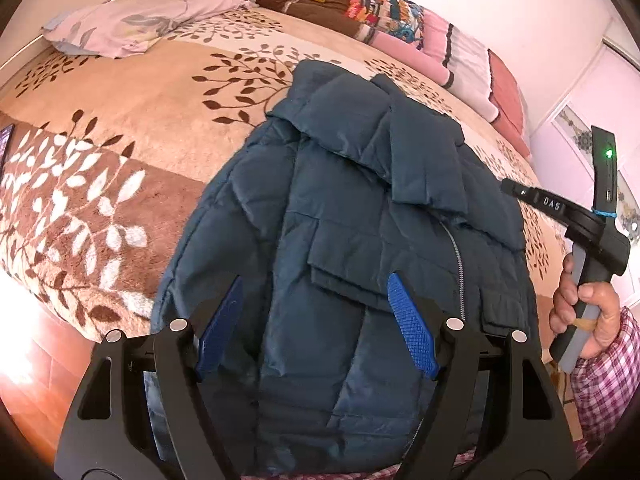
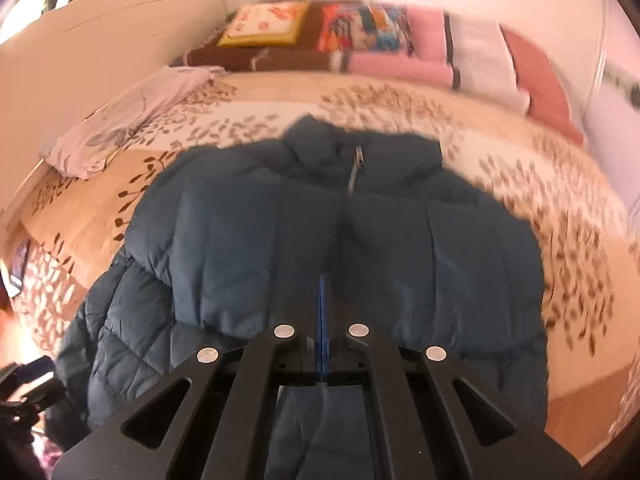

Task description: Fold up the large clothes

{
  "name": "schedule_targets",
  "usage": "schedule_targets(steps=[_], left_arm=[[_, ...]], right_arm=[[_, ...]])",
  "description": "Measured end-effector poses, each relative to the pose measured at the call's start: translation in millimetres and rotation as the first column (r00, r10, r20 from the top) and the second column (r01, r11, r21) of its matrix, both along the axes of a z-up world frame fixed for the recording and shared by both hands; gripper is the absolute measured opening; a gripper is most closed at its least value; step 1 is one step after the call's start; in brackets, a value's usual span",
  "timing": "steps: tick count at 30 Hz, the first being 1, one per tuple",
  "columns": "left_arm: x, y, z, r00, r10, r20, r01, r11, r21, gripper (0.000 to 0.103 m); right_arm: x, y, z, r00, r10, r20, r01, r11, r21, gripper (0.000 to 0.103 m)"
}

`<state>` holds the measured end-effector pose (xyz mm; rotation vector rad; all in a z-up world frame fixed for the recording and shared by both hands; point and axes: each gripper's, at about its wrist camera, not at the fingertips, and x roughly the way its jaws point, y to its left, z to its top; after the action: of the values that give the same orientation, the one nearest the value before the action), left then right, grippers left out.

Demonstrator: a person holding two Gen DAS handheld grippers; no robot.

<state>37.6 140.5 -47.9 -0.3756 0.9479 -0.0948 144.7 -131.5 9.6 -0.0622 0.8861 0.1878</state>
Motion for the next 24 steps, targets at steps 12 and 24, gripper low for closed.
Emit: schedule_targets(steps=[12,24], left_arm=[[-7,-1,-1,1.0,-0.005,-0.004,0.005,1.0,-0.011,0.073],[-11,15,-9,0.999,0.032,-0.011,-0.033,0.997,-0.064,0.073]], right_arm=[[-19,116,-33,0.964,0.264,-0.008,-0.262,0.951,-0.161,0.076],[17,124,-63,0.979,0.202,-0.039,-0.204,0.928,-0.312,0.02]])
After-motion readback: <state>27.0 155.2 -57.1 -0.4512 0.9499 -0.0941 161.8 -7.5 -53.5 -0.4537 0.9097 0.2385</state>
